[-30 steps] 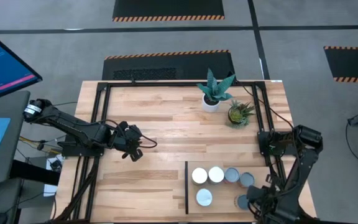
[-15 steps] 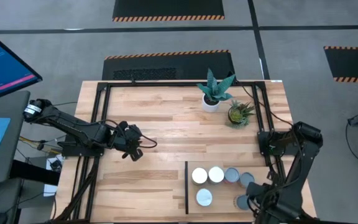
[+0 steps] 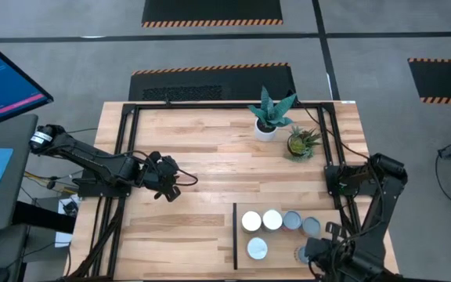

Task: Pick and place cans onto a shelf
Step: Put the canned pineapple rings on the shelf

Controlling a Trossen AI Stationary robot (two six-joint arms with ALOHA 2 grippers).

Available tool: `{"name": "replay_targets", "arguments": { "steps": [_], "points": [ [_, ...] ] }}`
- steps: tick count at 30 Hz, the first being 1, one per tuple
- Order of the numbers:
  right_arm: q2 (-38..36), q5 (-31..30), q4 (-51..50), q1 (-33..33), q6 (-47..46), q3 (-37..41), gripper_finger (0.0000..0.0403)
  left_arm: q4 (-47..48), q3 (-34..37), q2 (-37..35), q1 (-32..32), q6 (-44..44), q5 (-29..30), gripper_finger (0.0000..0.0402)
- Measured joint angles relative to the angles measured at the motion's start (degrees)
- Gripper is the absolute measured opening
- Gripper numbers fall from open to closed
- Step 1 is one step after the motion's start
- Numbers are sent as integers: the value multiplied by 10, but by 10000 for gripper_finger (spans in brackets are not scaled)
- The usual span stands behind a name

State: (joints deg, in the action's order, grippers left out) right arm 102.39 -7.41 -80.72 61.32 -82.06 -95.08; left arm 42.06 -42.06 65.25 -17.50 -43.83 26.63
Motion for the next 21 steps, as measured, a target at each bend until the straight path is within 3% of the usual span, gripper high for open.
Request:
{"name": "replay_targets", "arguments": {
  "steps": [7, 13, 21],
  "points": [
    [0, -2, -80, 21, 117, 11, 92, 0, 0, 0, 0, 1, 6, 61],
    [0, 2, -68, 39, 202, 59, 92, 0, 0, 0, 0, -1, 11, 61],
    [0, -10, 8, 48, 213, 124, 92, 0, 0, 0, 0, -13, 11, 61]
  ]
}}
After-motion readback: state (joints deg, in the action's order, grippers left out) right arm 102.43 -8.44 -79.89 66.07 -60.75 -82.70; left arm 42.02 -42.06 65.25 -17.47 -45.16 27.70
